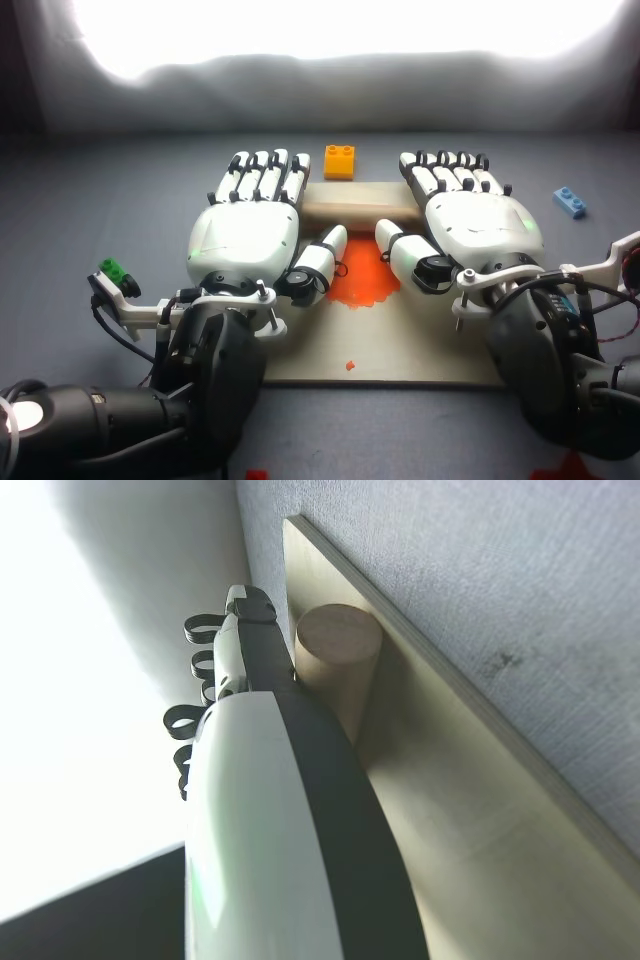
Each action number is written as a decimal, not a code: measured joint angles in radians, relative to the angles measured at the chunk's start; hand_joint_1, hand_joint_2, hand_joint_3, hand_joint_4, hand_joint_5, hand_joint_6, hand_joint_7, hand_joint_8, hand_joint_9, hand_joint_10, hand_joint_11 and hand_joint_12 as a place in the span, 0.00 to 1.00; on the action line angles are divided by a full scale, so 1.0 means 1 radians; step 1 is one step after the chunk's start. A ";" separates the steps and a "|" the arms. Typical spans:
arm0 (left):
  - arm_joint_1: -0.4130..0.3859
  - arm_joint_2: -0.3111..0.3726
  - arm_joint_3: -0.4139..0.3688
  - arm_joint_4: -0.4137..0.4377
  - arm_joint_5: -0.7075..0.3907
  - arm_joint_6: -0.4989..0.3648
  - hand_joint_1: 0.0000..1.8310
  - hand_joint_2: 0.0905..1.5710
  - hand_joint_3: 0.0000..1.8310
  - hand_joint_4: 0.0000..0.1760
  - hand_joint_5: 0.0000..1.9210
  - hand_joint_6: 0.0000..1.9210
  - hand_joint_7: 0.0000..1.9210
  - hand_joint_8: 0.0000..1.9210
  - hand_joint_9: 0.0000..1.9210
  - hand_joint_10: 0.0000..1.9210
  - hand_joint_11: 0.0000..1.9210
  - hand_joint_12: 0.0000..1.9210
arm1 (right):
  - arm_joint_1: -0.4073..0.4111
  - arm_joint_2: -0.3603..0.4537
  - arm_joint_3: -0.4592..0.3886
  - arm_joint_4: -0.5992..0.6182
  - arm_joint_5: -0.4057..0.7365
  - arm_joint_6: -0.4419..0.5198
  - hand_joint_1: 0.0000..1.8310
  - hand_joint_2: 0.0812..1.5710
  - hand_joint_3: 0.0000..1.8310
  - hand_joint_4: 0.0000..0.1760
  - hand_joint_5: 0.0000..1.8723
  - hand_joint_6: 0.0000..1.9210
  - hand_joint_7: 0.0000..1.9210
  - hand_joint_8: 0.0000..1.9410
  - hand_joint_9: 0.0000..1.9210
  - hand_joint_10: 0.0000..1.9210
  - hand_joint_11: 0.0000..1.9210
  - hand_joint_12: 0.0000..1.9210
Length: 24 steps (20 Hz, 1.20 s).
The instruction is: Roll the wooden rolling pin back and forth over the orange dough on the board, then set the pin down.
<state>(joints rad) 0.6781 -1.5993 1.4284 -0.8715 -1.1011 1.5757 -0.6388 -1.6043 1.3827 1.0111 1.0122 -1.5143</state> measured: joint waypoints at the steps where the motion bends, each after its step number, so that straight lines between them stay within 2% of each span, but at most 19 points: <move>1: -0.001 -0.001 0.005 0.002 0.004 0.000 0.00 0.96 0.00 0.00 0.02 0.00 0.01 0.00 0.00 0.00 0.00 0.00 | 0.002 0.000 0.002 0.000 -0.005 0.000 0.00 1.00 0.03 0.00 0.03 0.00 0.03 0.00 0.00 0.00 0.00 0.00; 20: -0.013 -0.007 0.034 0.002 0.036 -0.003 0.00 0.96 0.00 0.00 0.01 0.00 0.00 0.00 0.00 0.00 0.00 0.00 | 0.013 -0.005 0.026 0.013 -0.022 0.008 0.00 0.99 0.02 0.00 0.03 0.00 0.03 0.00 0.00 0.00 0.00 0.00; 24: -0.018 -0.013 0.048 0.003 0.045 -0.006 0.00 0.96 0.00 0.00 0.04 0.01 0.02 0.01 0.00 0.00 0.00 0.00 | 0.013 -0.005 0.026 0.014 -0.022 0.008 0.00 1.00 0.03 0.00 0.05 0.01 0.04 0.01 0.01 0.00 0.00 0.00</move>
<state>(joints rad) 0.6601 -1.6119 1.4769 -0.8680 -1.0565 1.5692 -0.6254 -1.6089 1.4086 1.0248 0.9901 -1.5063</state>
